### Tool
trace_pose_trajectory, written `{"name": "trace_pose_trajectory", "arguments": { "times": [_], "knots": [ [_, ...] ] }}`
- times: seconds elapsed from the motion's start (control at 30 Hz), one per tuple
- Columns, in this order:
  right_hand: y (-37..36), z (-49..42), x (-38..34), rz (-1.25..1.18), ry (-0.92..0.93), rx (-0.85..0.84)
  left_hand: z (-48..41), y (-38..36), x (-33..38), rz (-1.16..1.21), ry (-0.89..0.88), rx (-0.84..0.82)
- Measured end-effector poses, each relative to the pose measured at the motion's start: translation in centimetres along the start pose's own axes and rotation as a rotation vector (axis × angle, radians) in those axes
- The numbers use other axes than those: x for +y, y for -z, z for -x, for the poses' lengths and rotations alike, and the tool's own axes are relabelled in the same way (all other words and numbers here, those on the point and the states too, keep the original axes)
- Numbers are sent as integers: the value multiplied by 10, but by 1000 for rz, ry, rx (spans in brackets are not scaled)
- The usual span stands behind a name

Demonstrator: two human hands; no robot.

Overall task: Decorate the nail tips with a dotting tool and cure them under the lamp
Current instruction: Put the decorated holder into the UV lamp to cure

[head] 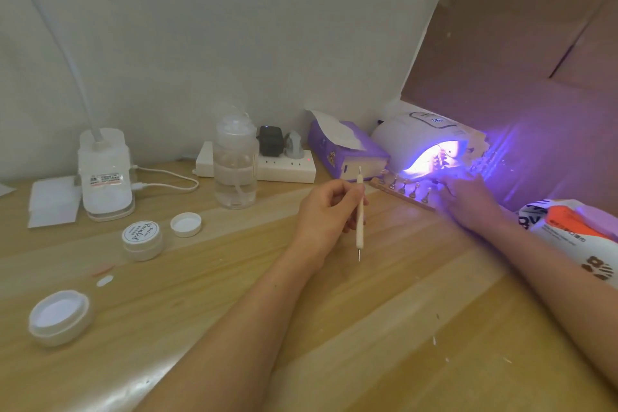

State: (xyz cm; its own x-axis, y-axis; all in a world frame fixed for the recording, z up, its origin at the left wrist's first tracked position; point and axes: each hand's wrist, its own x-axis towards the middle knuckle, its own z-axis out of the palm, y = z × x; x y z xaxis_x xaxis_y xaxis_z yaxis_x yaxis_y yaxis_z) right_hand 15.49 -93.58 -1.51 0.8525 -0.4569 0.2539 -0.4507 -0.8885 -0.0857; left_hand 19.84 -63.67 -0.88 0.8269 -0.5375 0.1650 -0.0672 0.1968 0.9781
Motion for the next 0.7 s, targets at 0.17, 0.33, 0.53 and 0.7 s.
{"name": "trace_pose_trajectory", "arguments": {
  "times": [0.17, 0.33, 0.53, 0.7],
  "knots": [
    [7, 31, 10, 81, -12, 22, -1, 0, -3, -12, -6, -18],
    [9, 28, 5, 123, -13, -10, 0, 1, -3, -23, -14, -33],
    [11, 10, -5, 154, -32, 24, 0, 2, -2, -31, -17, -50],
    [10, -5, -13, 114, -19, 50, 0, 3, -2, -34, -10, -51]
  ]
}}
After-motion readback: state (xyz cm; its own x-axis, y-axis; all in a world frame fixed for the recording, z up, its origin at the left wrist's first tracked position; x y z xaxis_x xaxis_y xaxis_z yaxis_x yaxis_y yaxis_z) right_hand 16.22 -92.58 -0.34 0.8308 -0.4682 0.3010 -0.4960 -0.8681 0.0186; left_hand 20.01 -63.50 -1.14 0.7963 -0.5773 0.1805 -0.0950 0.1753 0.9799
